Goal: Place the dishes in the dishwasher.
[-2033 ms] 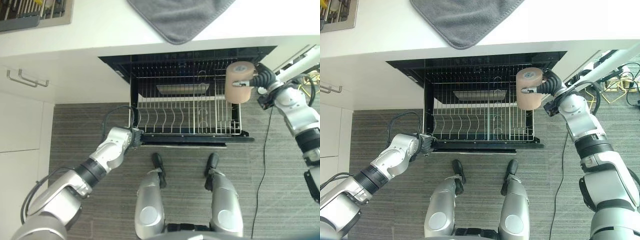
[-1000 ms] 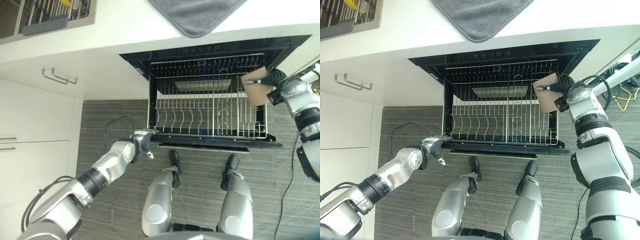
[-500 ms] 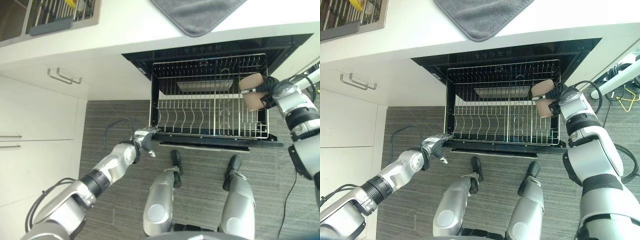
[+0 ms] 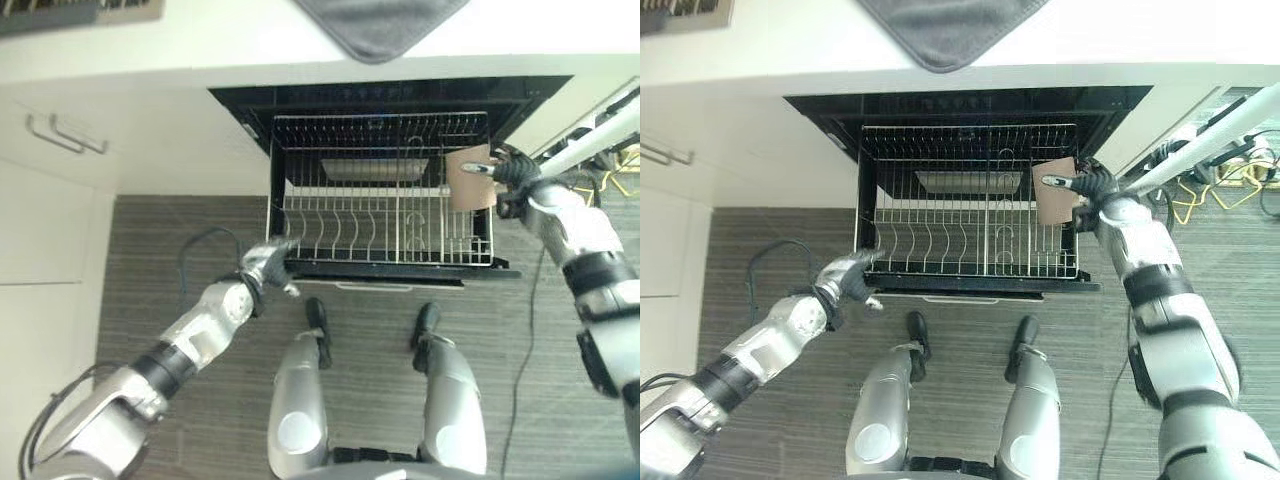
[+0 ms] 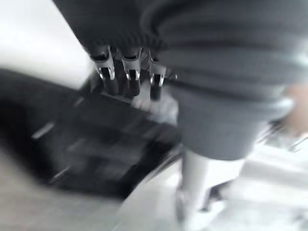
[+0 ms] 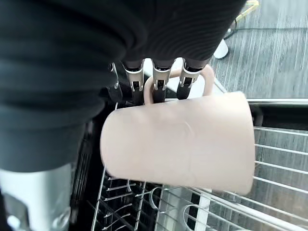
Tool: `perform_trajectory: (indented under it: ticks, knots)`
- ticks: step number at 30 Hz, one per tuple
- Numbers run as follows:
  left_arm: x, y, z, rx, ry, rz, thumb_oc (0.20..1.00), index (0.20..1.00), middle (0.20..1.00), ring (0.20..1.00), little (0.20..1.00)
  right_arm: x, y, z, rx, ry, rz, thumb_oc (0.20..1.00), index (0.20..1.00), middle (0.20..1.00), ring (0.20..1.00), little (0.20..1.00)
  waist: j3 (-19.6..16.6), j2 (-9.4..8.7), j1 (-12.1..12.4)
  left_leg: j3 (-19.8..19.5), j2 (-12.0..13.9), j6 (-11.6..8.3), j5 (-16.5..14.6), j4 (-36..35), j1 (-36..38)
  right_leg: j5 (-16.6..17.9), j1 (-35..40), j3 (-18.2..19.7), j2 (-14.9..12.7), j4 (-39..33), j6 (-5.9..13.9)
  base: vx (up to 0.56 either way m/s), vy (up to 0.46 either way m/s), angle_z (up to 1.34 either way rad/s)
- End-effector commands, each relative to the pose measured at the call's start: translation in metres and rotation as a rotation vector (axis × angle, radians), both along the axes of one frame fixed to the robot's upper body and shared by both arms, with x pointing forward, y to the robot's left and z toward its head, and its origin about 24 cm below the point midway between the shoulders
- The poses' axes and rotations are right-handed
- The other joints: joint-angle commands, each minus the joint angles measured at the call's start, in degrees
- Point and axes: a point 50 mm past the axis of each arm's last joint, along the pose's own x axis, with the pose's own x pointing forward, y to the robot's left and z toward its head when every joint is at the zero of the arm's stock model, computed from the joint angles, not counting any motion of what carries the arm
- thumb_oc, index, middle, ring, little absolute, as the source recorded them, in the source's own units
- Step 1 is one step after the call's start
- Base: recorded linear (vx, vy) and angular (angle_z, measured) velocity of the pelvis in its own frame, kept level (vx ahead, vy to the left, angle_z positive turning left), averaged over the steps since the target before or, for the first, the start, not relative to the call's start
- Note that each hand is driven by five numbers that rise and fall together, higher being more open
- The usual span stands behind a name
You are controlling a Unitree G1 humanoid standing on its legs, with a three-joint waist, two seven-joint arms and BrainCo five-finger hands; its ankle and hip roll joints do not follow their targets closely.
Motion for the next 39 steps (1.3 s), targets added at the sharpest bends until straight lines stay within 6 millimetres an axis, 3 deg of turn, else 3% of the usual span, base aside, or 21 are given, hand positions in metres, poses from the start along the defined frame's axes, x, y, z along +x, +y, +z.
perform_trajectory:
  ticks: [1, 5, 14, 17, 22, 26, 28, 31, 36, 39]
  knots:
    - [0.000, -0.002, 0.009, -0.119, -0.013, -0.034, 1.000, 1.000, 1.000, 1.000, 1.000, -0.002, -0.012, 0.025, 0.001, -0.119, -0.057, 1.000, 1.000, 1.000, 1.000, 1.000, -0.5, 1.44, 0.3, -2.6, 1.9, -0.76, 2.9, -3.5, 0.2, -3.5, -0.6, 0.5, -0.8, 3.5, 0.32, 0.01, -0.037, 0.00]
    - [-0.004, 0.004, 0.037, -0.255, -0.111, -0.055, 1.000, 1.000, 1.000, 1.000, 1.000, -0.021, -0.002, 0.023, 0.021, -0.198, 0.002, 1.000, 1.000, 1.000, 1.000, 1.000, -0.5, 0.60, 0.0, -2.5, 1.7, -0.81, 2.9, -4.0, 1.0, -3.3, 0.9, -0.3, -0.7, 2.2, 0.48, 0.00, -0.046, 0.00]
    - [-0.037, 0.009, 0.045, -0.495, -0.295, -0.088, 1.000, 1.000, 1.000, 1.000, 1.000, -0.068, 0.019, 0.006, 0.090, -0.370, 0.067, 1.000, 1.000, 1.000, 1.000, 1.000, -0.5, -1.80, -0.5, -2.6, 1.6, -0.72, 2.1, -4.4, 3.4, -3.5, 5.4, -0.8, 0.8, -0.6, 0.26, 0.02, -0.034, 0.01]
    - [-0.043, 0.010, 0.052, -0.546, -0.363, -0.108, 1.000, 1.000, 1.000, 1.000, 1.000, -0.075, 0.021, 0.012, 0.090, -0.432, 0.087, 1.000, 1.000, 1.000, 1.000, 1.000, -0.5, -2.54, -0.7, -2.6, 2.0, -0.87, 1.9, -4.2, 4.3, -3.4, 6.9, -1.0, 1.3, -1.1, 0.17, 0.04, -0.055, 0.10]
    - [-0.057, 0.009, 0.074, -0.763, -0.567, -0.181, 1.000, 1.000, 1.000, 1.000, 1.000, -0.097, 0.032, 0.037, 0.171, -0.702, 0.215, 1.000, 1.000, 1.000, 1.000, 1.000, -1.0, -4.18, -0.4, -2.3, 2.1, -1.13, 1.6, -5.6, 8.0, -3.4, 12.1, -1.7, 2.4, -4.2, 0.19, 0.08, -0.055, 0.01]
    - [-0.068, 0.016, 0.091, -0.896, -0.721, -0.202, 1.000, 1.000, 1.000, 1.000, 1.000, -0.120, 0.037, 0.052, 0.175, -0.888, 0.276, 1.000, 1.000, 1.000, 1.000, 1.000, -3.7, -5.87, -0.1, -1.8, 2.2, -1.42, 1.1, -6.7, 10.8, -3.1, 16.5, -2.8, 2.5, -7.0, 0.89, 0.11, -0.070, 0.10]
    - [-0.078, 0.017, 0.101, -0.953, -0.769, -0.282, 1.000, 1.000, 1.000, 1.000, 1.000, -0.137, 0.036, 0.061, 0.157, -0.994, 0.287, 1.000, 1.000, 1.000, 1.000, 1.000, -6.8, -6.98, -0.1, -1.6, 2.1, -1.58, 0.6, -7.5, 13.6, -2.8, 20.6, -3.2, 3.0, -9.6, 1.48, 0.15, -0.027, 0.14]
    - [-0.085, 0.018, 0.105, -1.000, -0.801, -0.307, 1.000, 1.000, 1.000, 1.000, 1.000, -0.148, 0.035, 0.067, 0.107, -1.067, 0.275, 1.000, 1.000, 1.000, 1.000, 1.000, -9.9, -6.90, -0.3, -1.2, 1.9, -1.76, 0.7, -8.9, 16.3, -2.6, 23.6, -3.1, 3.1, -11.6, 1.74, 0.10, 0.094, 0.02]
    - [-0.098, 0.027, 0.108, -1.064, -0.852, -0.341, 1.000, 1.000, 1.000, 1.000, 1.000, -0.156, 0.036, 0.070, -0.046, -1.010, 0.349, 1.000, 1.000, 1.000, 1.000, 1.000, -16.5, -5.74, -1.0, 0.7, -0.1, -1.90, 2.6, -16.6, 24.0, -0.7, 29.8, -2.7, 2.6, -17.5, 2.90, 0.11, 0.289, -0.04]
    - [-0.099, 0.025, 0.109, -1.085, -0.795, -0.428, 1.000, 1.000, 1.000, 1.000, 1.000, -0.156, 0.031, 0.069, -0.076, -0.984, 0.349, 1.000, 1.000, 1.000, 1.000, 1.000, -18.0, -5.89, -1.3, 0.4, -1.5, -1.38, 0.9, -15.7, 25.2, -0.1, 31.9, -2.5, 1.6, -18.8, 3.57, 0.07, 0.281, -0.01]
